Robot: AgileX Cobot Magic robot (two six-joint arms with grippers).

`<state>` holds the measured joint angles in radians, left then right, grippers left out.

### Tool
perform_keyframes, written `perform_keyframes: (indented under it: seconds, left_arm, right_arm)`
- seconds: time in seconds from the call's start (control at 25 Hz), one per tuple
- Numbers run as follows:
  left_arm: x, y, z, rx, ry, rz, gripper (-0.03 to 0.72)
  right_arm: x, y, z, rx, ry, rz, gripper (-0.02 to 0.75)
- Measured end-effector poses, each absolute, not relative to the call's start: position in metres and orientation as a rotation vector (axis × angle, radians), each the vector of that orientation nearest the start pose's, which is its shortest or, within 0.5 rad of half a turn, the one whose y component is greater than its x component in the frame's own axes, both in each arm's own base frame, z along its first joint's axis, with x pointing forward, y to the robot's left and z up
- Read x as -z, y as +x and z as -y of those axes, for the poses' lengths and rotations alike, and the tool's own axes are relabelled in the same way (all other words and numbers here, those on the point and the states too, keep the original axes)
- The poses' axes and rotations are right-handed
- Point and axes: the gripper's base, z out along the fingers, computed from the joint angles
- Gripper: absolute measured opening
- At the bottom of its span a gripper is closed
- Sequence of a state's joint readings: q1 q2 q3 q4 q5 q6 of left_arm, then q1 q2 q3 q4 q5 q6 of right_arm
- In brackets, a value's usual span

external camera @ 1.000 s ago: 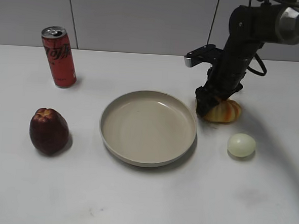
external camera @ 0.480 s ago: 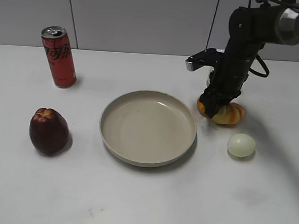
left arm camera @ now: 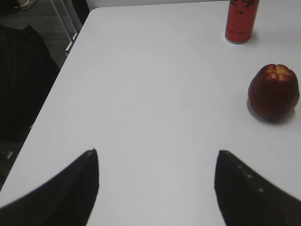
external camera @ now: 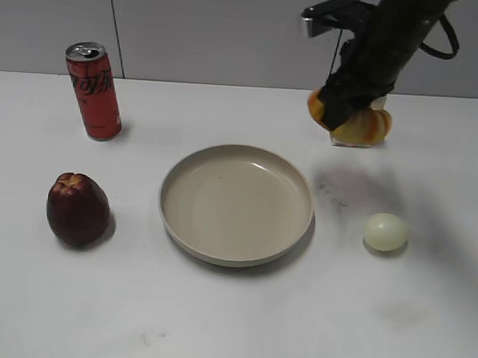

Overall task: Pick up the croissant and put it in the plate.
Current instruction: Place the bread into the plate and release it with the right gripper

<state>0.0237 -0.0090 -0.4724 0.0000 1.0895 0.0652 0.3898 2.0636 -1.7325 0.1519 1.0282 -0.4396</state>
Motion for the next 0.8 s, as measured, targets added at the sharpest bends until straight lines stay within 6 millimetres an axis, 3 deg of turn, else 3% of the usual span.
perform_keyframes:
  seconds: [0.24,0.4,0.52,0.6,0.68,0.8]
  left_arm:
    - [-0.267,-0.004,0.000,-0.054,0.043,-2.092,0.584]
    - [-0.267,-0.004,0.000,-0.054,0.043,-2.092,0.584]
    - [-0.267,-0.004,0.000,-0.054,0.043,-2.092,0.584]
    - [-0.267,-0.004,0.000,-0.054,0.043,-2.092,0.584]
    - [-0.267,-0.004,0.000,-0.054,0.043,-2.092,0.584]
    - [-0.267,-0.004,0.000,-0.054,0.043,-2.092,0.584]
  right_arm:
    - [-0.223,0.367,-0.253,-0.297,-1.273,-2.550,0.244]
    - [-0.211,0.350,-0.282,-0.352,-1.353,-2.538,0.244]
    - [-0.195,0.345,-0.289,-0.372,-1.390,-2.584,0.262]
    - [-0.181,0.345,-0.289,-0.374,-1.409,-2.628,0.378]
    - [-0.173,0.345,-0.290,-0.372,-1.419,-2.649,0.550]
    - [-0.171,0.346,-0.291,-0.377,-1.415,-2.651,0.629]
